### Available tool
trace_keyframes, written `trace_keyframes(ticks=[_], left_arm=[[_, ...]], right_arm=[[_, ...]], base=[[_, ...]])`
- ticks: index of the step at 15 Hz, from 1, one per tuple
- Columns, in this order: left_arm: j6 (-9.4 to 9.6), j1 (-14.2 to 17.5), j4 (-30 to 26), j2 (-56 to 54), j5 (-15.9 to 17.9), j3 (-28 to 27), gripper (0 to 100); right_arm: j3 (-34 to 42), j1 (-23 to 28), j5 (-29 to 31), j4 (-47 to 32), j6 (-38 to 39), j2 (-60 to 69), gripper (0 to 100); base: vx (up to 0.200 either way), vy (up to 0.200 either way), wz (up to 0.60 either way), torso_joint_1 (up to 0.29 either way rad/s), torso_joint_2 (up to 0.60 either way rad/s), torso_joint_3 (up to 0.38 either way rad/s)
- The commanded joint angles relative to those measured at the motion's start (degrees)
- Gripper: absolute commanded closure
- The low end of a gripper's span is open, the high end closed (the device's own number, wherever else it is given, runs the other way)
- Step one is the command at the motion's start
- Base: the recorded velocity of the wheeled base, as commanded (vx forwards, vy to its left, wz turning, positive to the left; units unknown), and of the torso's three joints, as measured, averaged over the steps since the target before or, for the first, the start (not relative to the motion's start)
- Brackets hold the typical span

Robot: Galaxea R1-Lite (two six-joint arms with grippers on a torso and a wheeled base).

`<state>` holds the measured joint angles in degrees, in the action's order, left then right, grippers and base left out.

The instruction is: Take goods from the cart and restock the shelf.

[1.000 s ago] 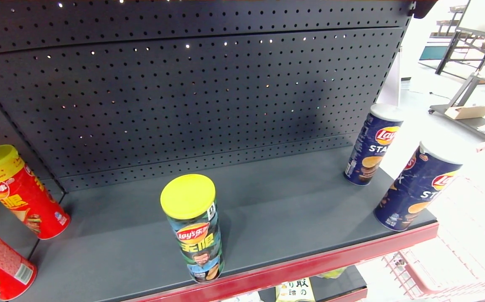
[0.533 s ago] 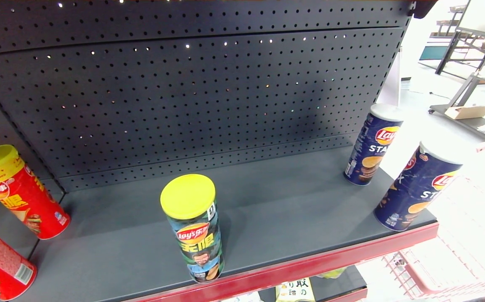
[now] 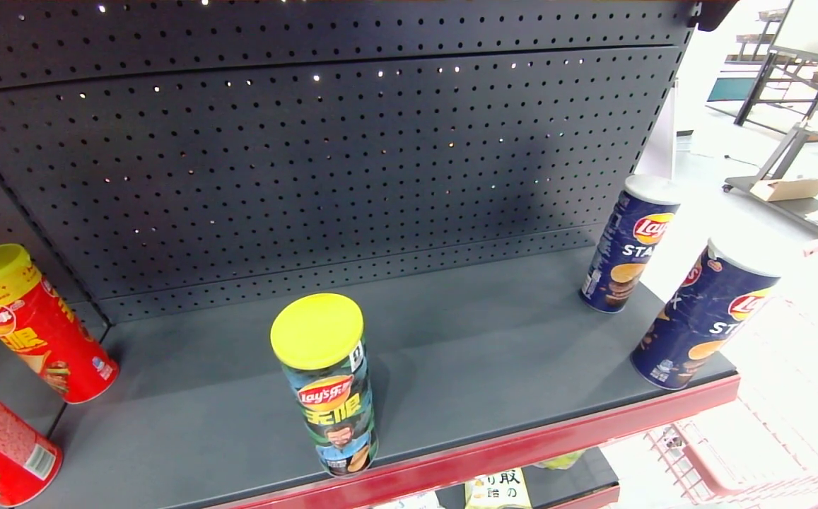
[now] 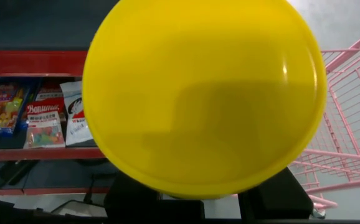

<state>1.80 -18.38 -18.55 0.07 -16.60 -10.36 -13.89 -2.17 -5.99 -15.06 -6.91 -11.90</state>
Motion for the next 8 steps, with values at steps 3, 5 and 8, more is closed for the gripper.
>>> trace_keyframes(ticks=[3,5,8], left_arm=[[0.04,0.1,0.1,-0.07,0.17,-0.01,0],[0.31,0.1,0.1,-0.07,0.17,-0.1,0],[1.36,0.1,0.1,-0.07,0.08,-0.01,0]], right_arm=[[-1.06,-0.2,0.45,-0.15,-1.17,-0.23,100],[-1.14,-0.12,0.45,-0.15,-1.53,-0.23,100],[-1.23,0.06,0.54,-0.15,-1.96,-0.23,100]], base=[[0.0,0.0,0.0,0.0,0.0,0.0],[0.0,0.0,0.0,0.0,0.0,0.0],[-0.133,0.0,0.0,0.003,0.0,0.002]])
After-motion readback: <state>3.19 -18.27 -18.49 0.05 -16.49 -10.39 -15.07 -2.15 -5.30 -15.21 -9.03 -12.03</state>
